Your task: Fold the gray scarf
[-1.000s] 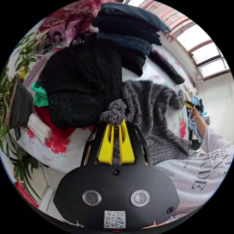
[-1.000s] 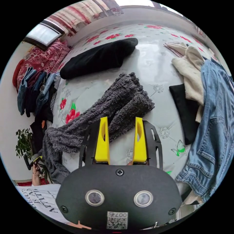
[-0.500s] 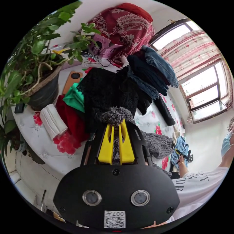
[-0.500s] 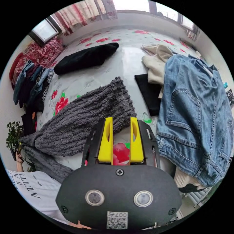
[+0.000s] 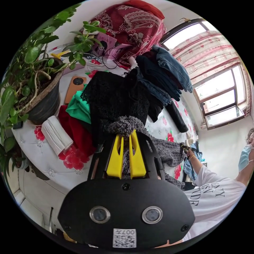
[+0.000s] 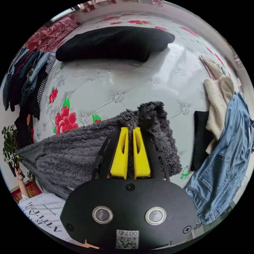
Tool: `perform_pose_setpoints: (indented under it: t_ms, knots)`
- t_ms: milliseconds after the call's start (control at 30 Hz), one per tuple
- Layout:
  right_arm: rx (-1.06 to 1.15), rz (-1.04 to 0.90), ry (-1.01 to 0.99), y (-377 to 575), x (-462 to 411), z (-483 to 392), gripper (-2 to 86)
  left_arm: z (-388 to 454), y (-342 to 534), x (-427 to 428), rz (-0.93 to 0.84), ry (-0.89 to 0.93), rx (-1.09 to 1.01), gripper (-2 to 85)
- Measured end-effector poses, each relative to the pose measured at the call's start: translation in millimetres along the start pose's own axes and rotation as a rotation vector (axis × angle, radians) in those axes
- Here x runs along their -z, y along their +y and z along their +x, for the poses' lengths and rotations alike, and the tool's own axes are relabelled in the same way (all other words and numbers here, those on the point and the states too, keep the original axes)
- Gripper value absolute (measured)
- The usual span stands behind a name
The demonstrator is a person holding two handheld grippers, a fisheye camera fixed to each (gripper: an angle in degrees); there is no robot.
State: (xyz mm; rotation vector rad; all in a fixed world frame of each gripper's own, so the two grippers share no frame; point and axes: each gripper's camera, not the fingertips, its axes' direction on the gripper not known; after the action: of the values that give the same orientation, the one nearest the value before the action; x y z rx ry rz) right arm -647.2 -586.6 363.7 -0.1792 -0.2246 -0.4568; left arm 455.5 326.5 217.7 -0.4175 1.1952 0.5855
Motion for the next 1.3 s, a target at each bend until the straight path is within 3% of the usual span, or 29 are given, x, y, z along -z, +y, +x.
perform_pose_setpoints:
  t_ms: [67,233,400,567,733,833,933,1033,1167,1300]
  knots:
    - [0.019,0.147,-0.047,10,51,1,2.2,-15,-1,4,0.009,0.024,0.031,0.6]
    - [0.058,0.737,-0.319,112,253,42,1.2,-20,-13,27,0.081,0.090,-0.051,0.4]
    - [0.084,1.022,-0.376,259,352,73,0.9,-10,-1,51,0.169,0.242,-0.210,0.5]
    - [-0.034,0.959,-0.312,420,341,108,0.8,-30,51,66,0.132,0.323,-0.293,1.2]
    - [-0.370,0.575,-0.276,579,225,135,0.9,-54,116,47,-0.046,0.208,-0.291,1.8]
    - [-0.555,0.491,-0.417,645,170,148,1.0,-83,148,29,-0.106,0.197,-0.172,1.9]
    - [-0.666,0.615,-0.574,676,166,165,1.0,-104,157,17,-0.116,0.189,-0.090,2.0]
    - [-0.599,0.728,-0.684,650,204,184,1.1,-98,136,18,-0.058,0.258,-0.107,1.7]
    - [-0.387,0.854,-0.631,593,305,185,1.2,-48,91,36,0.027,0.330,-0.258,1.5]
    - [-0.174,1.128,-0.522,604,416,172,1.5,-12,94,72,0.143,0.395,-0.413,1.4]
